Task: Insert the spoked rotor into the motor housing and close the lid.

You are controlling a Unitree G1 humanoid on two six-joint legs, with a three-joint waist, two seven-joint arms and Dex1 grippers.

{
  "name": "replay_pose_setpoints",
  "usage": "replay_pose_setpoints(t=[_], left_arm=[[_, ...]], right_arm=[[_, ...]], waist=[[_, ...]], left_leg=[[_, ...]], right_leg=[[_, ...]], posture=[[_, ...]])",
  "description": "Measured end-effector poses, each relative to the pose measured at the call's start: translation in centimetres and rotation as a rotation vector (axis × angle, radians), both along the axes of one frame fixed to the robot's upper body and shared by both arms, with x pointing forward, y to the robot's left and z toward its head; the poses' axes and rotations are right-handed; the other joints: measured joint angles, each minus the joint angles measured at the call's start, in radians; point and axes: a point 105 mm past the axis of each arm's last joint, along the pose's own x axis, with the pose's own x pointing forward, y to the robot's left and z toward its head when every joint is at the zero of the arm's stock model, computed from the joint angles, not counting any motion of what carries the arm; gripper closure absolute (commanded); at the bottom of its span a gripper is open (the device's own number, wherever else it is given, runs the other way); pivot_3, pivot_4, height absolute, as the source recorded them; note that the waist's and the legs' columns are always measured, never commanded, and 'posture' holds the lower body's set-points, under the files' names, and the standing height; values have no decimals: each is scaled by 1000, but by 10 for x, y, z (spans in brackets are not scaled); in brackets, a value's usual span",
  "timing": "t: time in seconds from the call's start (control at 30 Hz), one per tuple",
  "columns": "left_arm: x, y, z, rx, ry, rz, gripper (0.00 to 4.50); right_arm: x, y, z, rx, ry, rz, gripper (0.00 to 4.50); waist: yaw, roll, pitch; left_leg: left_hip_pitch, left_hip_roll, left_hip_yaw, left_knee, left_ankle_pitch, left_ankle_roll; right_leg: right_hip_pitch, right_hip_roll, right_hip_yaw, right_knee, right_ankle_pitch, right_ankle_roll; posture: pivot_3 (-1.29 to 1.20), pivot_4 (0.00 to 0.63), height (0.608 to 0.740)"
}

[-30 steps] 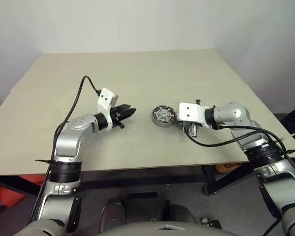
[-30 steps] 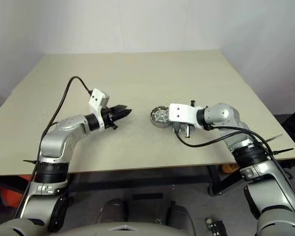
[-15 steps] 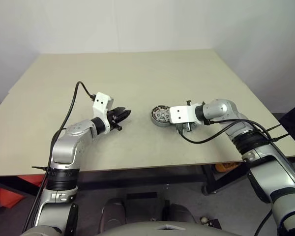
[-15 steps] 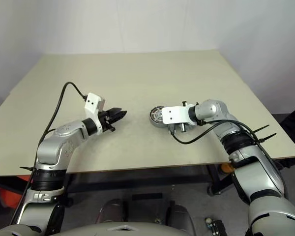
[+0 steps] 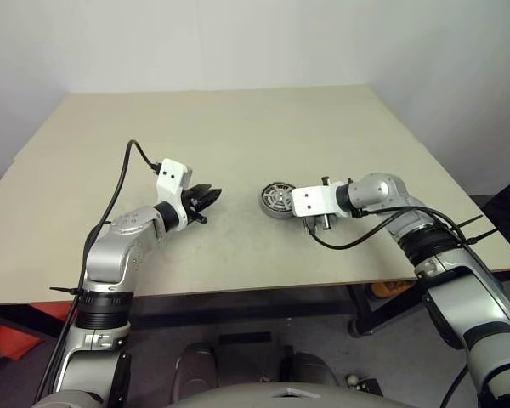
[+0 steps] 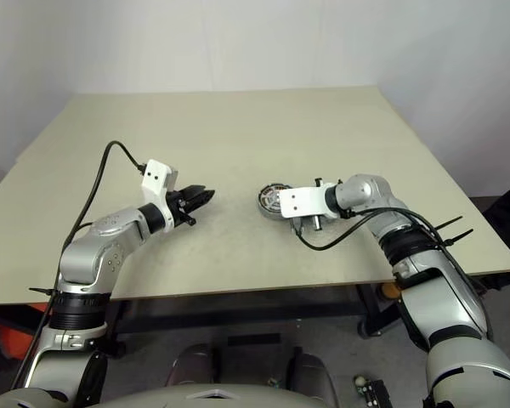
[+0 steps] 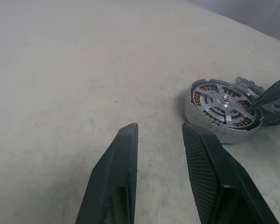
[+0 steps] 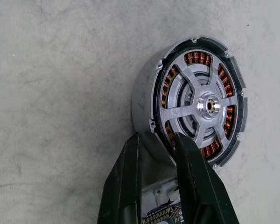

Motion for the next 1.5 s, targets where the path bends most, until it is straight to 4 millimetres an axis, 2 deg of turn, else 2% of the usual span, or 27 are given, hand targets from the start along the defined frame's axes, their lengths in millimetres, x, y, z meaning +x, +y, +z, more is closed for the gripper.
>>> replay_pose_setpoints(t=[0.53, 0.67, 0.8, 0.9, 1.0, 1.07, 1.13, 1.23, 1.27, 1.4, 1.5], left_arm=[[0, -1, -4, 6, 13, -3, 2910], [0, -3, -5, 10, 17, -10, 2910], [-1, -3, -8, 13, 20, -10, 2910], [-2, 0, -11, 17, 29, -1, 2910], [-2, 3, -12, 18, 32, 9, 2910], [-2, 4, -13, 20, 33, 12, 2910], [-2, 4, -13, 20, 35, 12, 2910], [-2, 4, -14, 20, 37, 9, 2910], [-2, 3, -15, 19, 39, 5, 2910], [-1, 3, -20, 19, 59, 2, 2910], [1, 1, -19, 19, 58, -4, 2910]], right_arm=[[11, -7, -1, -3, -32, -61, 3327], [11, -9, 4, 6, -47, -72, 3327], [2, -6, 18, 127, -61, -102, 3327], [-5, -4, 15, 281, -14, -220, 3327], [-14, 1, 4, 444, 104, -374, 2726], [-24, 3, -2, 530, 204, -455, 2060], [-31, 1, 0, 612, 280, -528, 1360], [-33, -6, 14, 779, 371, -653, 262], [-33, -9, 19, 831, 408, -690, 21], [-44, -19, 27, 1005, 625, -810, 21], [-51, -25, 23, 1093, 764, -915, 21]], waist=[[0, 0, 0], [0, 0, 0], [1, 0, 0], [1, 0, 0], [2, 0, 0], [3, 0, 0], [4, 0, 0], [4, 0, 0], [4, 0, 0], [6, 1, 0], [7, 1, 0]], left_leg=[[1, 0, 0, 1, 0, -1], [0, 0, 0, 1, 0, -1], [0, 1, 0, 0, 0, 0], [1, 1, 0, 0, 0, 0], [1, 1, 0, -1, 0, -1], [2, 0, 0, -1, 0, -1], [2, 0, 0, -1, 0, -1], [5, 0, 0, -1, 1, -2], [6, 0, 0, -2, 1, -2], [7, 0, -1, -4, 3, -5], [7, 0, -1, -5, 6, -10]], right_leg=[[0, 0, 0, 1, 0, 0], [0, 0, 0, 1, 0, 0], [0, 1, 1, 0, 0, 0], [0, 2, 1, 0, 0, 0], [0, 2, 1, 0, 0, 0], [1, 1, 1, 0, 0, 0], [2, 1, 1, 0, 0, 0], [4, 1, 2, 0, 0, 1], [4, 1, 2, 0, 0, 1], [5, 2, 1, 0, 0, 1], [4, 2, 1, 0, 0, 1]], posture=[[0, 0, 740], [0, 0, 740], [0, 0, 740], [0, 0, 740], [0, 0, 740], [0, 0, 740], [0, 0, 740], [0, 0, 740], [0, 0, 740], [0, 0, 740], [0, 0, 740]])
